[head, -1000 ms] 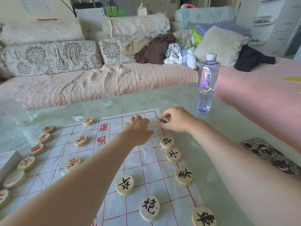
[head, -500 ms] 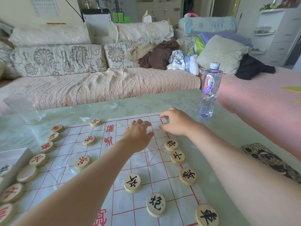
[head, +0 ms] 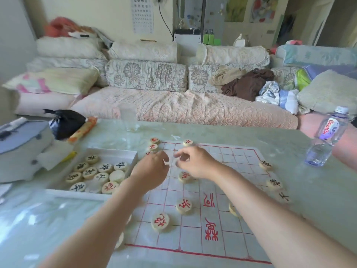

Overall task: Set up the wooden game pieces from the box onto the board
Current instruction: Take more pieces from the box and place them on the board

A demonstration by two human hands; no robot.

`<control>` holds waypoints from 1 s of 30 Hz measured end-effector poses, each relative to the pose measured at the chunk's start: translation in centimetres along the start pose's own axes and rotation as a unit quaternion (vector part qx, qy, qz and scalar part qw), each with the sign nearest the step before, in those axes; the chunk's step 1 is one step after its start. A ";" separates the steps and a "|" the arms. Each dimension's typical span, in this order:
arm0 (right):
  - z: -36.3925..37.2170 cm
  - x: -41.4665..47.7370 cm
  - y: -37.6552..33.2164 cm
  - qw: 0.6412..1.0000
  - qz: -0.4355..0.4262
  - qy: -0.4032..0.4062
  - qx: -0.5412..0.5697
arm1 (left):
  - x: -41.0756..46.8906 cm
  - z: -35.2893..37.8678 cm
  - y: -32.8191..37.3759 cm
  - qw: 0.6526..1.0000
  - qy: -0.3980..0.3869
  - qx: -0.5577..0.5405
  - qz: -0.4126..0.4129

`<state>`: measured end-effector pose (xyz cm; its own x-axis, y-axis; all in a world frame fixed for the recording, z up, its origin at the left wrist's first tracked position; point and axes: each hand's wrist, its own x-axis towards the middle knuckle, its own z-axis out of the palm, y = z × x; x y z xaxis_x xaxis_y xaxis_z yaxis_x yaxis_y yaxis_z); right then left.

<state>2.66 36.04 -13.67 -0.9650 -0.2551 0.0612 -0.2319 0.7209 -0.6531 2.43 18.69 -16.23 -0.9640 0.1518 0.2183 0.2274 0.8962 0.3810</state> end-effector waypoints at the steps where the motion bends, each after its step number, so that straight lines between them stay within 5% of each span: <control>1: 1.4 0.5 -1.3 1.000 -0.010 -0.018 -0.009 | -0.6 -0.8 -1.6 1.000 0.013 -0.004 -0.009; 11: 11.3 5.9 -12.0 0.983 -0.094 -0.112 -0.114 | -5.7 -5.0 -14.5 0.992 0.081 0.010 -0.097; 21: 15.3 9.1 -14.5 0.895 -0.127 -0.165 -0.394 | -6.6 -5.7 -18.6 0.994 -0.036 0.015 -0.104; 30: 14.6 9.3 -13.1 0.903 -0.133 -0.180 -0.366 | -6.5 -5.6 -18.0 0.995 -0.012 -0.010 -0.096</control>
<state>-1.48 14.78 -15.54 -0.7917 -0.5797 -0.1927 -0.5954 0.8028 0.0311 5.36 -0.75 -19.44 -0.9930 -0.0104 0.1178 0.0417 0.9012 0.4313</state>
